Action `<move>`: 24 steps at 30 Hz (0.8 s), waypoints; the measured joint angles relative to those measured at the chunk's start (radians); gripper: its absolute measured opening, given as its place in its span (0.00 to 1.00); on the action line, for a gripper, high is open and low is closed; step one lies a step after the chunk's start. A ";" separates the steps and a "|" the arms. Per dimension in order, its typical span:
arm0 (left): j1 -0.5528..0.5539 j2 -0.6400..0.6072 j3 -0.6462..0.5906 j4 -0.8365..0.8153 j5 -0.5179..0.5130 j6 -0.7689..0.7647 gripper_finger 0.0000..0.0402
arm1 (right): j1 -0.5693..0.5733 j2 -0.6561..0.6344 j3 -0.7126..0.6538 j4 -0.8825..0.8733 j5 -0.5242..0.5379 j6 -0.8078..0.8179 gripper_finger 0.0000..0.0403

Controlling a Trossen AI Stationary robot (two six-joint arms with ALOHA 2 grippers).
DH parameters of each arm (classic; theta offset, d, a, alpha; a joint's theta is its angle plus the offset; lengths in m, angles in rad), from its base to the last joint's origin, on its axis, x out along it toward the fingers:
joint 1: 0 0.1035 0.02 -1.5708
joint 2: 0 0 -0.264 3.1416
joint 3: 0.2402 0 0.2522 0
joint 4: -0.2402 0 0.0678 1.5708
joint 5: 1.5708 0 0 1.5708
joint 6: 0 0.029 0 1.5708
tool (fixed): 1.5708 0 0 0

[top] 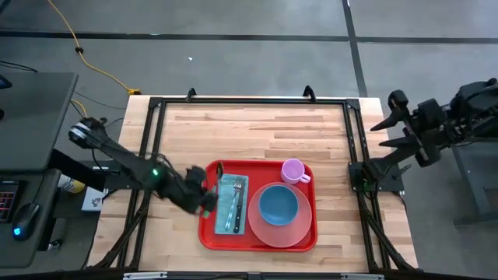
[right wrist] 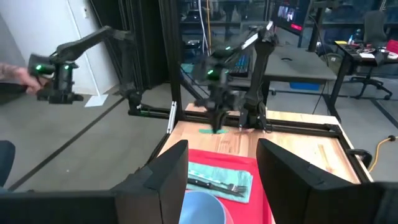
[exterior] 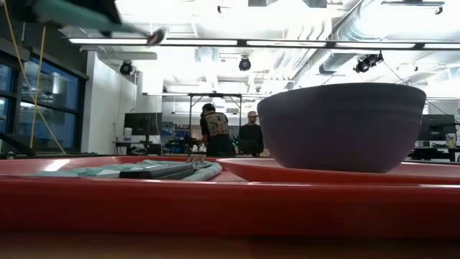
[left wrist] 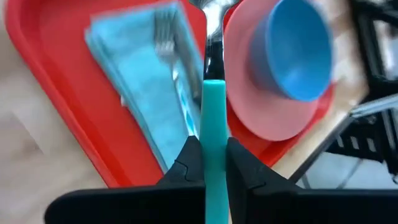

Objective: Set up tray
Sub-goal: Put the spoon into the blue napkin

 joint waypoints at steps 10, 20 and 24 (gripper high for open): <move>0.042 0.307 0.081 0.060 0.088 -0.117 0.12 | 0.000 -0.014 0.000 -0.025 -0.014 -0.014 0.42; 0.129 0.520 0.324 -0.242 0.228 -0.127 0.12 | 0.000 -0.014 0.000 -0.036 -0.046 0.002 0.42; 0.139 0.549 0.348 -0.231 0.257 -0.128 0.12 | 0.000 -0.014 0.000 -0.036 -0.047 0.003 0.42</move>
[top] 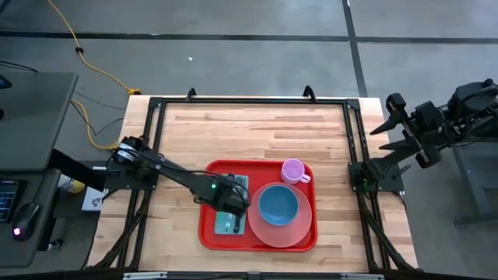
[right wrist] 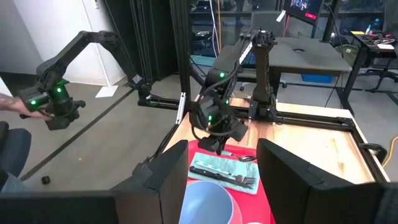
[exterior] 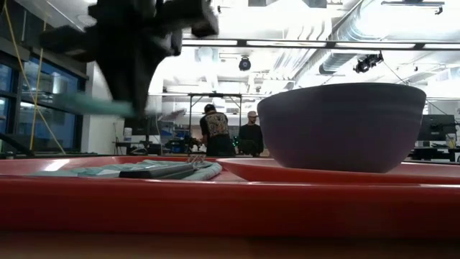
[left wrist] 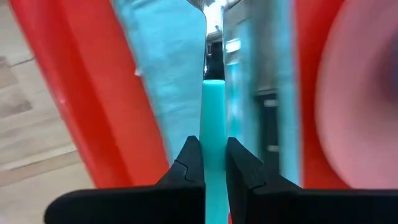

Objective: Set up tray
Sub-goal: Put the spoon into the blue napkin

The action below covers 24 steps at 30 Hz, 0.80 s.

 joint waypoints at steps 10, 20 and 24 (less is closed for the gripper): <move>0.007 0.076 -0.002 -0.004 0.087 -0.006 0.12 | 0.000 0.000 0.000 0.000 -0.016 0.002 0.42; 0.013 0.128 -0.003 0.057 0.113 -0.004 0.12 | 0.000 0.000 0.000 0.000 -0.024 0.010 0.42; 0.014 0.140 -0.005 0.054 0.116 -0.003 0.12 | 0.000 0.000 0.000 0.000 -0.035 0.010 0.42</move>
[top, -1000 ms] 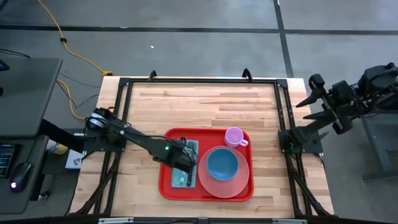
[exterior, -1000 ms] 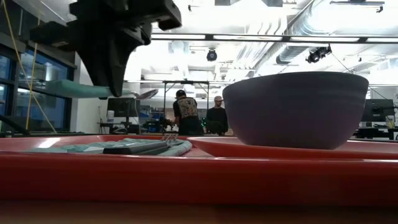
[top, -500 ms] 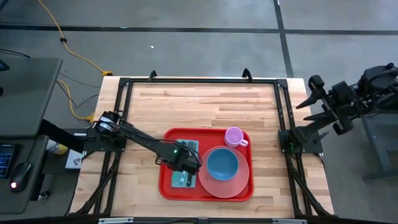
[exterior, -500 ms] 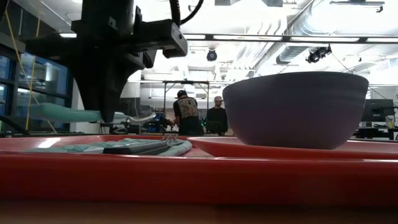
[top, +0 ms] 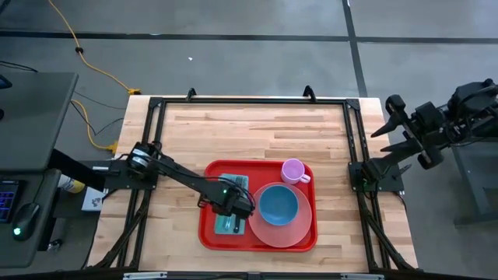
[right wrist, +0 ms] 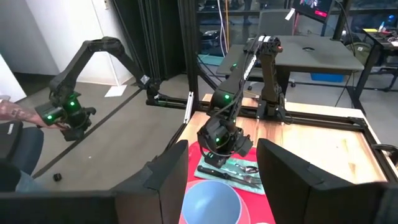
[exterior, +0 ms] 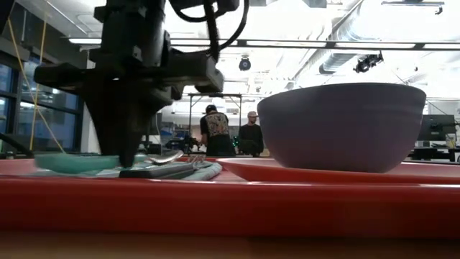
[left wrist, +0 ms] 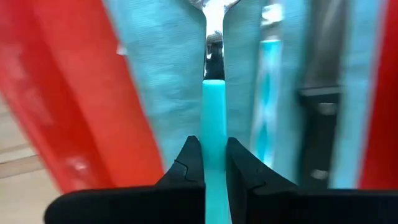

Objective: Set up tray
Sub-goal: Put the spoon into the blue napkin, then return to Home Position

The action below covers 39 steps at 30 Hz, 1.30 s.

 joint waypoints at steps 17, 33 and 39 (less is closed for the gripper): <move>-0.001 0.009 -0.001 0.023 0.029 0.008 0.45 | 0.000 0.000 0.000 -0.007 -0.008 -0.008 0.42; -0.001 0.005 0.000 0.015 0.070 0.014 0.54 | 0.000 0.000 0.000 -0.008 -0.013 -0.013 0.42; -0.001 -0.020 0.068 -0.098 -0.039 0.054 0.54 | 0.000 0.000 0.000 -0.012 -0.012 -0.019 0.42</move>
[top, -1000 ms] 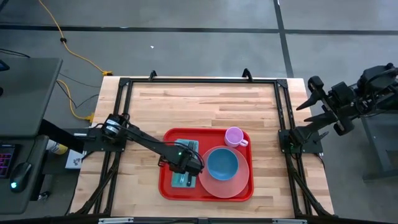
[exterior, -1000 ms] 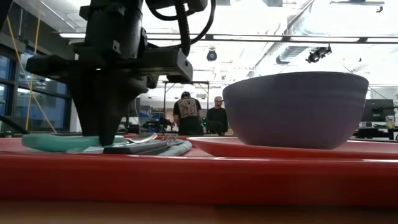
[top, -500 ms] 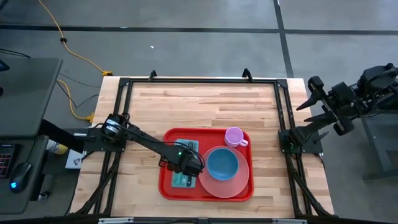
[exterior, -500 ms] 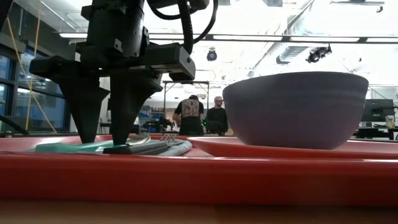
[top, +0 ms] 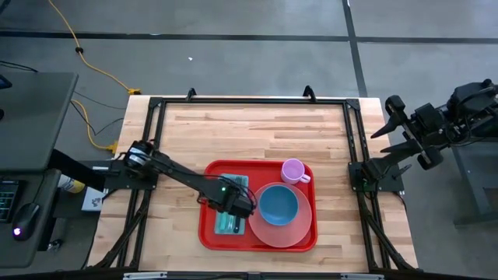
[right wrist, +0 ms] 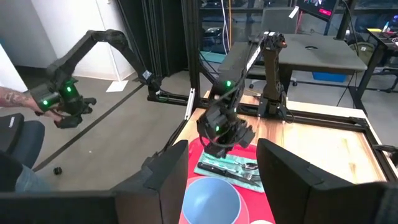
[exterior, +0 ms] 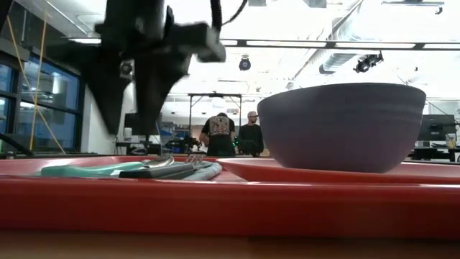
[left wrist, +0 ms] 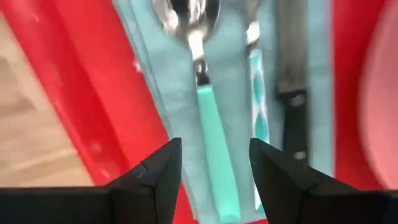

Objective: Set up tray
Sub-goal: Return to Home Position

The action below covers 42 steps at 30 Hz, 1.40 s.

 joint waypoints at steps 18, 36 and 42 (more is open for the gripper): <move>-0.044 -0.278 0.239 -0.508 -0.749 0.119 0.54 | -0.001 -0.143 0.001 0.035 0.077 0.048 0.42; -0.383 -0.881 -0.249 -0.507 -1.339 0.196 0.54 | -0.216 -0.337 0.002 0.073 0.175 0.036 0.42; -0.513 -1.044 -0.463 -0.472 -1.438 0.105 0.54 | -0.332 -0.342 0.001 0.102 0.122 0.018 0.42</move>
